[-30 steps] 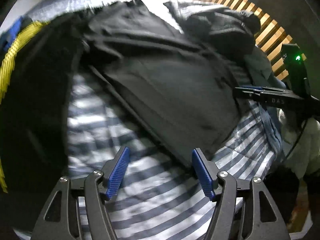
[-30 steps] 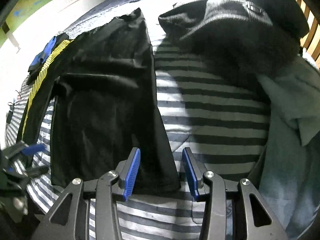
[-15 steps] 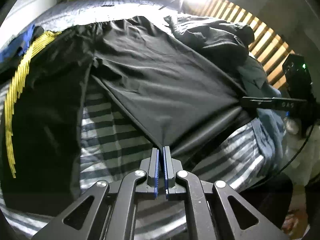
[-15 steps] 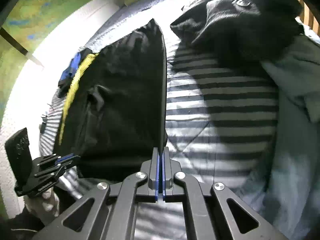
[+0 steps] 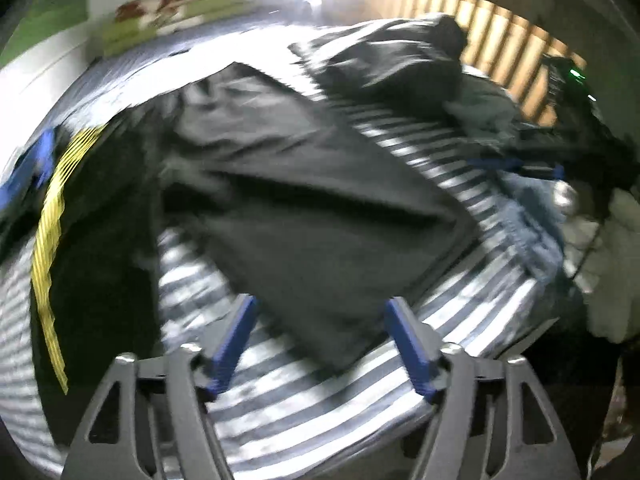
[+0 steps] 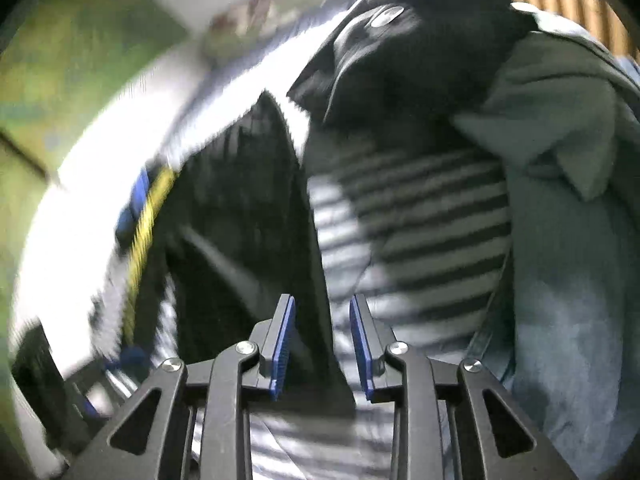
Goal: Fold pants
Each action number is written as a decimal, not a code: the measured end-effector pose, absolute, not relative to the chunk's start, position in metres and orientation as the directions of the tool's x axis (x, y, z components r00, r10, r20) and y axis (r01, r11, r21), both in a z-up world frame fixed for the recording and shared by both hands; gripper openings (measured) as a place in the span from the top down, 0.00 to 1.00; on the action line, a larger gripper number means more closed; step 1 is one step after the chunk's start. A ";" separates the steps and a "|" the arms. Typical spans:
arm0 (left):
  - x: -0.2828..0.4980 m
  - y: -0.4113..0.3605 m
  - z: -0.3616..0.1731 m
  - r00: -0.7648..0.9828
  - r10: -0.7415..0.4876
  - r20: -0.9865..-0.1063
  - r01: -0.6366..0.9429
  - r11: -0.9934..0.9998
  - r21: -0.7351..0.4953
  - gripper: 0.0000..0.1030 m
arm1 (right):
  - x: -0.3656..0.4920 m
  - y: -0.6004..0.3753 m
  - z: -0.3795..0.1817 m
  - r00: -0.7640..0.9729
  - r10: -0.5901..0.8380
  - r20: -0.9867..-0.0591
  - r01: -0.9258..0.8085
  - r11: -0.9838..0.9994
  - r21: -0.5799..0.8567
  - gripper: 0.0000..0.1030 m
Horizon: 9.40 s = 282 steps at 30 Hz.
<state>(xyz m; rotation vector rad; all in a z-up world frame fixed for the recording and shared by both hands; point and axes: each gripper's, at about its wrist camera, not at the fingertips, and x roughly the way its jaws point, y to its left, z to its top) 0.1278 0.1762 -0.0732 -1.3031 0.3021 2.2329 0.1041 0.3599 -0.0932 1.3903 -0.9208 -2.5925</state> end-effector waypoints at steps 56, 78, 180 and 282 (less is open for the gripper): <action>0.069 0.115 -0.062 -0.358 0.535 -0.765 -0.464 -0.813 -0.351 0.94 | -0.247 0.305 -0.104 -0.492 -0.190 -0.850 -0.232 -0.912 0.338 0.54; 0.089 -0.023 -0.071 -0.443 0.497 -0.746 -0.278 -0.867 -0.413 0.96 | -0.293 0.217 -0.041 -0.525 -0.016 -0.851 -0.196 -0.971 0.139 0.98; -0.020 -0.061 -0.078 -0.445 0.473 -0.760 -0.157 -0.877 -0.454 0.94 | -0.093 0.093 -0.129 -0.437 -0.435 -0.787 0.101 -0.893 0.438 0.89; 0.150 -0.190 -0.103 -0.434 0.333 -0.837 -0.011 -0.931 -0.364 0.98 | 0.081 0.042 -0.117 -0.298 -0.498 -0.815 0.111 -0.866 0.488 0.97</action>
